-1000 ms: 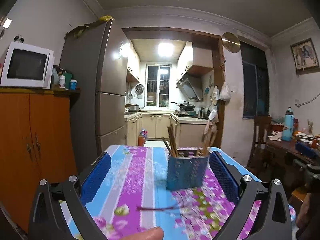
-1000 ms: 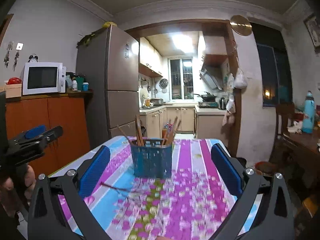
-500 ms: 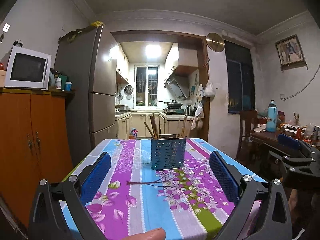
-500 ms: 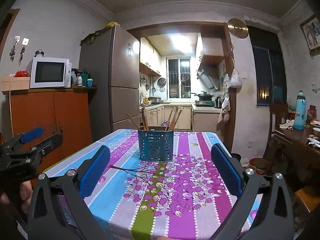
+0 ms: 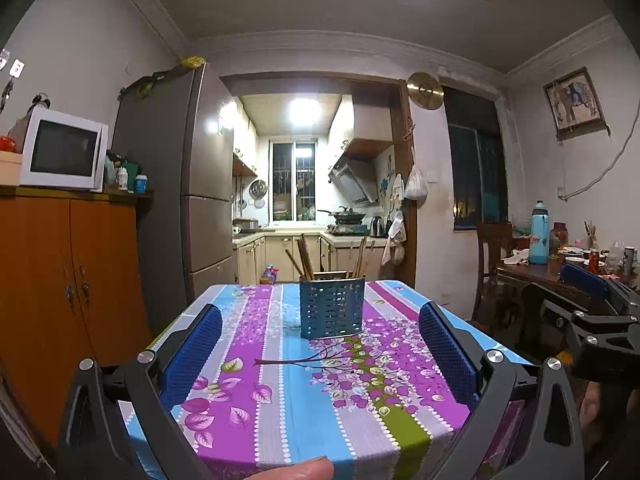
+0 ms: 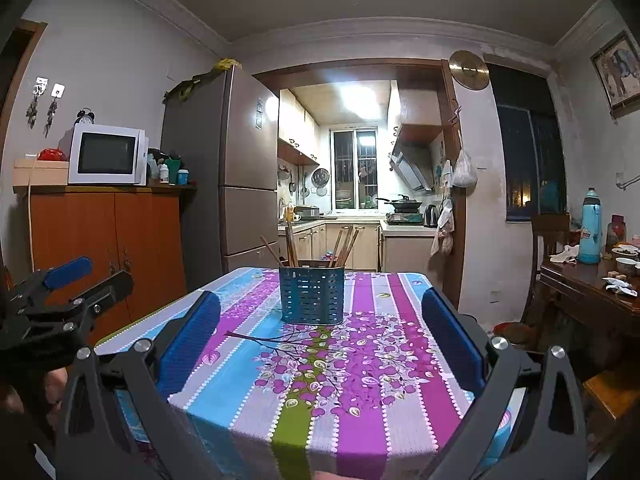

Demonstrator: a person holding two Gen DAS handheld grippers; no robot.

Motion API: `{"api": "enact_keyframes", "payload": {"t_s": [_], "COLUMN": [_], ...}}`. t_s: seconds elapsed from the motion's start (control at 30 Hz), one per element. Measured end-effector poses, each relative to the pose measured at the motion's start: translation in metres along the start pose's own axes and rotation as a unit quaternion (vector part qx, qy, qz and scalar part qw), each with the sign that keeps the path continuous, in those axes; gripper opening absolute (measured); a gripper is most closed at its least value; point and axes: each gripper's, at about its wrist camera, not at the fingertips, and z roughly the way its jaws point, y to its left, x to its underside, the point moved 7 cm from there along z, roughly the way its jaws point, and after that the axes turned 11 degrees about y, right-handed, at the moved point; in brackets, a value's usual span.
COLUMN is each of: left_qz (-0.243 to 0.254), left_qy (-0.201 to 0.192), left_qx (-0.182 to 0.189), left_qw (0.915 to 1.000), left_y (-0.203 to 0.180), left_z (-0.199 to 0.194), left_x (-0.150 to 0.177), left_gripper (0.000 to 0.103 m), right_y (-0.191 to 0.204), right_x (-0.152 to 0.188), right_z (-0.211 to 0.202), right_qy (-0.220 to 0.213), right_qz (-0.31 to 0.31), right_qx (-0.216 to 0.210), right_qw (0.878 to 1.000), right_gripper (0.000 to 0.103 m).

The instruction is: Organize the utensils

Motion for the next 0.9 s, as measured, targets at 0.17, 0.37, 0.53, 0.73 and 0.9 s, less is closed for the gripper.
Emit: {"api": "enact_keyframes", "payload": {"t_s": [0.17, 0.37, 0.53, 0.73, 0.9], "left_qz": [0.005, 0.005, 0.005, -0.001, 0.003], "left_qy": [-0.029, -0.035, -0.034, -0.027, -0.023], "left_qx": [-0.004, -0.008, -0.007, -0.008, -0.009], "left_qw": [0.9996, 0.9993, 0.9994, 0.9996, 0.9997], "left_y": [-0.004, -0.005, -0.005, -0.005, -0.008], "left_z": [-0.011, -0.013, -0.012, -0.008, -0.005], "left_x": [0.000, 0.002, 0.003, 0.006, 0.007], "left_gripper": [0.098, 0.098, 0.098, 0.098, 0.098], "right_y": [-0.002, 0.002, 0.000, 0.000, 0.001], "right_x": [0.001, 0.002, 0.002, 0.005, 0.004], "right_z": [-0.004, -0.006, -0.008, -0.009, -0.008], "right_qy": [-0.005, -0.013, -0.019, -0.019, -0.016], "right_qz": [0.001, -0.004, -0.001, -0.001, -0.002], "right_qx": [0.003, 0.005, 0.006, 0.006, 0.003], "right_qw": [1.000, 1.000, 1.000, 1.000, 1.000], "right_gripper": [0.097, 0.097, 0.097, 0.097, 0.097]}}
